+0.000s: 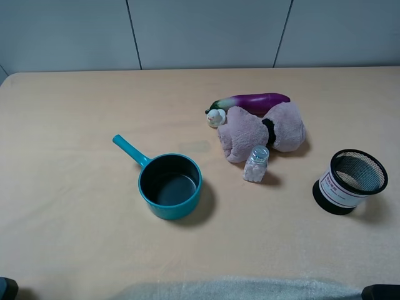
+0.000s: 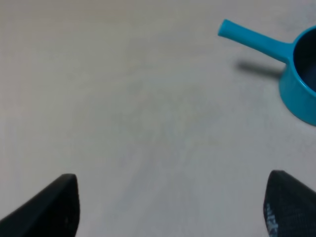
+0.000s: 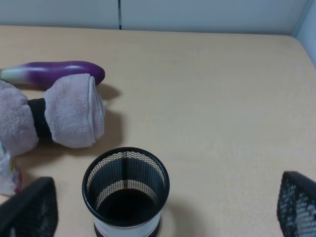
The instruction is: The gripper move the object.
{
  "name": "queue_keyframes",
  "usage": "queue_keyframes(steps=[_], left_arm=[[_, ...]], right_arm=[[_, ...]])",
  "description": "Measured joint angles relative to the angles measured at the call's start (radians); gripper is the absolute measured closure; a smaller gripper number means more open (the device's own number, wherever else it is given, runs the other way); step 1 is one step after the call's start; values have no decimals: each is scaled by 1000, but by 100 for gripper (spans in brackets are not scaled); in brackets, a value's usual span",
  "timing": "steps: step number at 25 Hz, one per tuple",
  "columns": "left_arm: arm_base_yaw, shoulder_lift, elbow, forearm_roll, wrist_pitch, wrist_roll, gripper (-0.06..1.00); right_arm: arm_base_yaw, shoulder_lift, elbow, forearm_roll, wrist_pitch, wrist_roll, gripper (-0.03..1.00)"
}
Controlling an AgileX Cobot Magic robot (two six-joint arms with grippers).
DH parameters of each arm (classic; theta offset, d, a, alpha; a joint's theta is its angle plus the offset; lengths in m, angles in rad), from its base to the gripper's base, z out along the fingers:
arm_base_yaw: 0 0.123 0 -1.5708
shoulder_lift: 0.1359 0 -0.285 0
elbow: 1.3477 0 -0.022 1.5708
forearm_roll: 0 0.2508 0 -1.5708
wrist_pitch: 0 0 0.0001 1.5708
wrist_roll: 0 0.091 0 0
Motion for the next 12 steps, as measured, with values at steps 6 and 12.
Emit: queue_keyframes(steps=[6, 12], left_arm=[[0, -70, 4, 6, -4, 0, 19], [0, -73, 4, 10, -4, 0, 19]], right_arm=[[0, 0, 0, 0, 0, 0, 29], [0, 0, 0, 0, 0, 0, 29]])
